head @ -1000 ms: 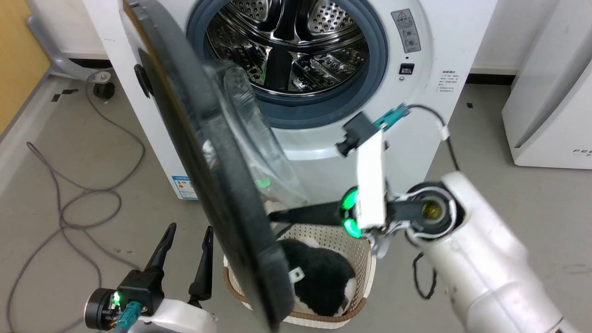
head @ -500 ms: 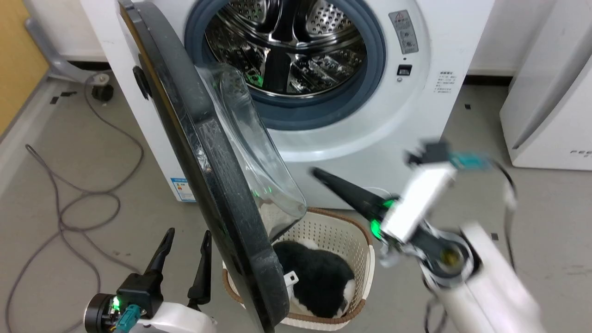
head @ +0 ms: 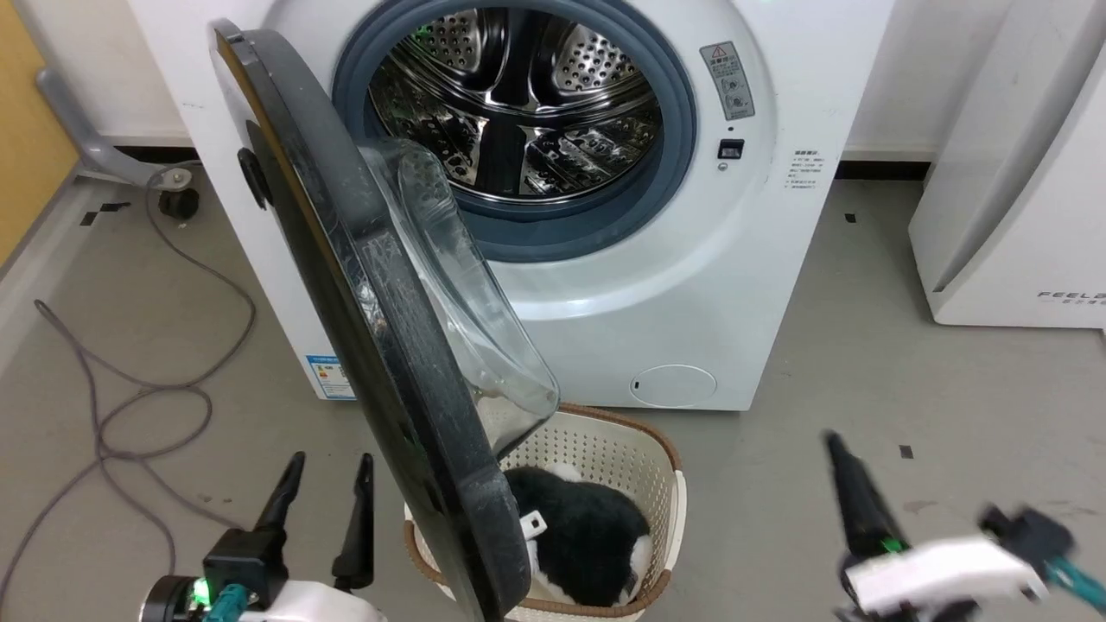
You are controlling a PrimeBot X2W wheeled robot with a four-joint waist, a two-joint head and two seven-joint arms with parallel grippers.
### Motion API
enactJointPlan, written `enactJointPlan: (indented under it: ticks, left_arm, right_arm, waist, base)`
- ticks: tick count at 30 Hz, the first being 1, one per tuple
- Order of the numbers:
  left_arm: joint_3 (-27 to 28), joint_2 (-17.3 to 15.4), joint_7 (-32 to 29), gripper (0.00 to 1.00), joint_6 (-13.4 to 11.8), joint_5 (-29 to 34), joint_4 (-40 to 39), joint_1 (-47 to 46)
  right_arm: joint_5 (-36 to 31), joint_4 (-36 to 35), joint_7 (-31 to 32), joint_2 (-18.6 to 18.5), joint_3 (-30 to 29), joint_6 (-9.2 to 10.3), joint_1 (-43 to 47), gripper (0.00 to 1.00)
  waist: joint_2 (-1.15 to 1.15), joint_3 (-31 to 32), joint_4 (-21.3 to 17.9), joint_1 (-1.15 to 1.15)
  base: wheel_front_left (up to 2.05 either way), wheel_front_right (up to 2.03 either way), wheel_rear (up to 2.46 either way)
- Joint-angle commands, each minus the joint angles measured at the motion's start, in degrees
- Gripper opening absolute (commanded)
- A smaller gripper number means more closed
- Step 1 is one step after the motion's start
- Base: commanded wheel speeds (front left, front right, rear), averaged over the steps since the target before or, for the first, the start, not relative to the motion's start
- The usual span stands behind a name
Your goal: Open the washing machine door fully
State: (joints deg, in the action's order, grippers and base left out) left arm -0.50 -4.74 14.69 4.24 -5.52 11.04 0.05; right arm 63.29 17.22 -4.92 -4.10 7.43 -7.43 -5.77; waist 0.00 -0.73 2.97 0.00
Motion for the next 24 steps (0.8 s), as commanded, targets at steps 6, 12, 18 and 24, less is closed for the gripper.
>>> enactJointPlan:
  ticks: [6,12,18,24]
  left_arm:
    - [0.86,-0.84,0.30,1.00,-0.33,-0.54,0.79,0.94]
    - [1.15,-1.08,0.30,1.00,-0.45,-0.63,1.06,1.00]
    - [1.19,-1.32,0.30,1.00,-0.48,-0.58,1.04,0.98]
    - [1.05,-1.36,0.30,1.00,-0.49,-0.50,1.12,0.88]
  right_arm:
    - [-22.20,0.04,-8.15,0.70,-10.65,-0.06,5.32,1.00]
    - [-40.60,-8.22,-8.97,1.19,-18.14,-0.06,7.61,1.00]
    - [-51.36,-17.65,-6.34,1.21,-17.26,-0.06,9.96,1.00]
    - [-54.83,-23.21,-2.20,1.22,-13.44,-0.06,13.55,1.00]
  waist:
    - [0.00,0.14,-0.64,0.00]
    - [0.00,0.19,-0.97,0.00]
    - [0.00,0.13,-1.41,0.00]
    - [0.00,0.23,-1.59,0.00]
  base:
    - [0.00,0.00,0.00]
    - [0.00,0.00,0.00]
    - [0.00,0.00,0.00]
    - [0.00,0.00,0.00]
